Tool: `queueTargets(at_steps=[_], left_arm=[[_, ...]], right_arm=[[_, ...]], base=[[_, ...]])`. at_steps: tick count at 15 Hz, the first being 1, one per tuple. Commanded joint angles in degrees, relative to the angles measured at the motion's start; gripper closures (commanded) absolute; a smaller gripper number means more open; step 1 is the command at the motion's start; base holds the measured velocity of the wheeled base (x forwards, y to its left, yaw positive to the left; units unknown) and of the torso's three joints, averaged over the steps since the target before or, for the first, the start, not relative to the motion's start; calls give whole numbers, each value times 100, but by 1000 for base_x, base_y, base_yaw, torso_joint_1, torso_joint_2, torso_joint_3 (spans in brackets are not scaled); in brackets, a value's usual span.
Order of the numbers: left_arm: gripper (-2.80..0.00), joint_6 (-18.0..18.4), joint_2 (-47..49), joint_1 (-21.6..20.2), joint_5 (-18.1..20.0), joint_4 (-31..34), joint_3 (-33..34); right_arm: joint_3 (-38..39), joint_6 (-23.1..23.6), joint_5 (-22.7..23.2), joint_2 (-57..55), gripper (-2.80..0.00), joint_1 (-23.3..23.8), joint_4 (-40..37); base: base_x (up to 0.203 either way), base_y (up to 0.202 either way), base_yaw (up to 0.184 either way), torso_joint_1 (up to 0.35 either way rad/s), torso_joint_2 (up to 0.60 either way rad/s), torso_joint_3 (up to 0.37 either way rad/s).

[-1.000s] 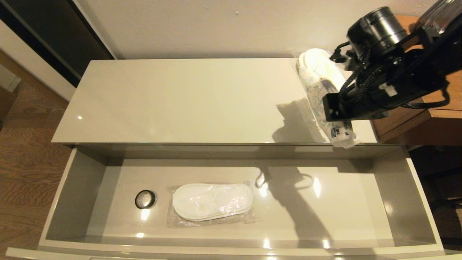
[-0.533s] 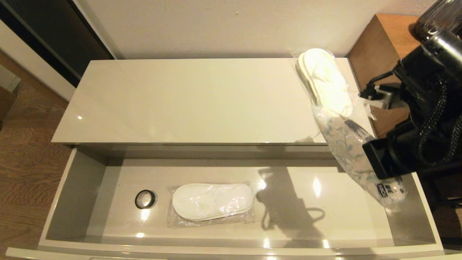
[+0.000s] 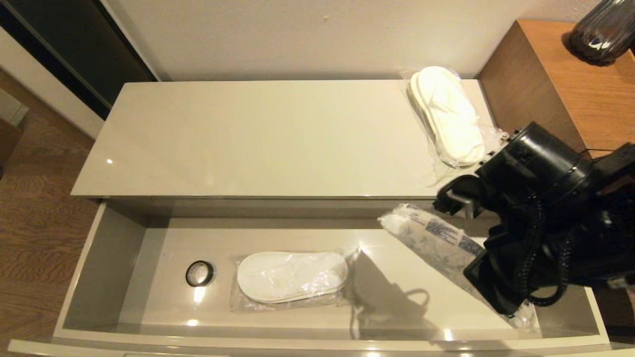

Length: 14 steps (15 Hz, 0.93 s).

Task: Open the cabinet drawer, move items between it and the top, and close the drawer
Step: Put the tissue in the drawer

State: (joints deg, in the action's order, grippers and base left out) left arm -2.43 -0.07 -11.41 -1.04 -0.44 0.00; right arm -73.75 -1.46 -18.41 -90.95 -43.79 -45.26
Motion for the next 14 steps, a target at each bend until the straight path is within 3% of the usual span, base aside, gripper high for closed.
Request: queueTargets(at_steps=[1,9,14], left_arm=[[0,-3,-222,-2,-2,0,9],[0,-3,-222,-2,-2,0,9],[0,-3,-222,-2,-2,0,9]], right_arm=[[135,22,-51,-589,0,-154,195],[177,-31,-144,-2415,0,-104,2600],[138,-225,-426,-2852,0,-25,3568]], base=[[0,0,0,0,0,0],[0,0,0,0,0,0],[0,0,0,0,0,0]])
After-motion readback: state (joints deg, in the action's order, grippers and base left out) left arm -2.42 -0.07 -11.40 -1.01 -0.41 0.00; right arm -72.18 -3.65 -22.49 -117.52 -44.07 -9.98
